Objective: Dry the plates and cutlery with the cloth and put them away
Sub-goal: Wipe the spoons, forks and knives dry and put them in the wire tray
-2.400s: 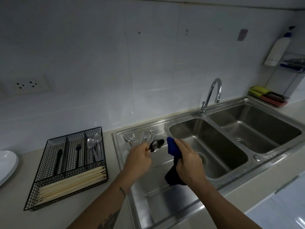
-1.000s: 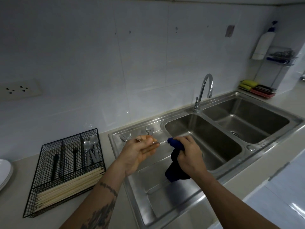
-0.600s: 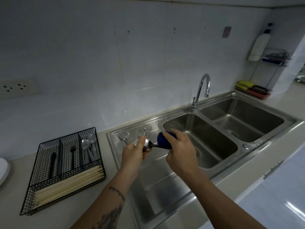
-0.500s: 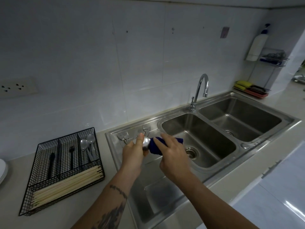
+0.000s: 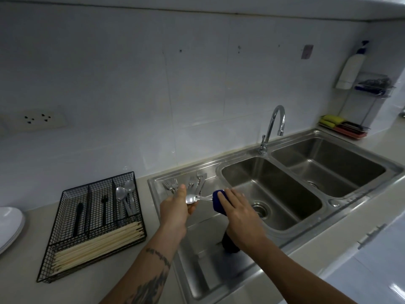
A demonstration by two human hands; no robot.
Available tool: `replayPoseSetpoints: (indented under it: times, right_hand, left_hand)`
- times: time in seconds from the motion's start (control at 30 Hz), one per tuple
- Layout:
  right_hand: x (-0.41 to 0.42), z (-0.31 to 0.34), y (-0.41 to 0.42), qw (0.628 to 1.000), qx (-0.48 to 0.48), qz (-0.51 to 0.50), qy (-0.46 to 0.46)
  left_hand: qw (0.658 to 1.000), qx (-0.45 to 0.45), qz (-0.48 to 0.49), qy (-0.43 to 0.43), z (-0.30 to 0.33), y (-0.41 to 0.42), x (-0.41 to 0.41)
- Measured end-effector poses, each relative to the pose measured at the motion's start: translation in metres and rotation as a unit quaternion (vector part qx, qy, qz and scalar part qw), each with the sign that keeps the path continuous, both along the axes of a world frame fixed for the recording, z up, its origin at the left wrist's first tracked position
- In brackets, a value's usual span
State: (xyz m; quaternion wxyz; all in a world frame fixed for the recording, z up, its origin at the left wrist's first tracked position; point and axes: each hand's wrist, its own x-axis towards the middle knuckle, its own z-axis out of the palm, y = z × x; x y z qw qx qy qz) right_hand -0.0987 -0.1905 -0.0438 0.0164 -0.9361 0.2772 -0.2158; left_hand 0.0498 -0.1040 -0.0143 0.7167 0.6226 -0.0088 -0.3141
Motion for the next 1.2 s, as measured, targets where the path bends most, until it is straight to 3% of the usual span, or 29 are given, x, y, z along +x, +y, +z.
replayPoseSetpoints:
  times: [0.13,0.33,0.57,0.7,0.9,1.03,1.2]
  right_hand:
    - [0.017,0.003,0.014,0.998,-0.03,0.063,-0.008]
    - [0.014,0.006,-0.006,0.997,-0.021,0.05,0.05]
    - [0.046,0.002,0.002,0.996,0.011,0.082,0.02]
    - [0.066,-0.007,0.008,0.995,0.017,0.099,0.018]
    - [0.094,-0.013,0.007,0.989,0.011,0.107,0.098]
    - [0.107,-0.018,-0.002,0.986,-0.008,0.099,0.136]
    - [0.125,-0.03,-0.009,0.981,-0.003,0.11,0.162]
  left_hand:
    - [1.0,-0.018,-0.009,0.011,0.008,-0.005,0.001]
    - [0.998,-0.007,0.017,0.055,0.004,0.007,0.017]
    - [0.988,-0.07,-0.027,0.134,0.011,0.013,0.023]
    - [0.99,-0.081,-0.029,0.112,0.003,0.021,0.033]
    - [0.985,-0.079,0.106,0.113,-0.013,0.03,0.069]
    - [0.977,-0.026,0.205,0.053,-0.023,0.051,0.123]
    - [0.975,-0.022,0.22,0.022,-0.024,0.071,0.169]
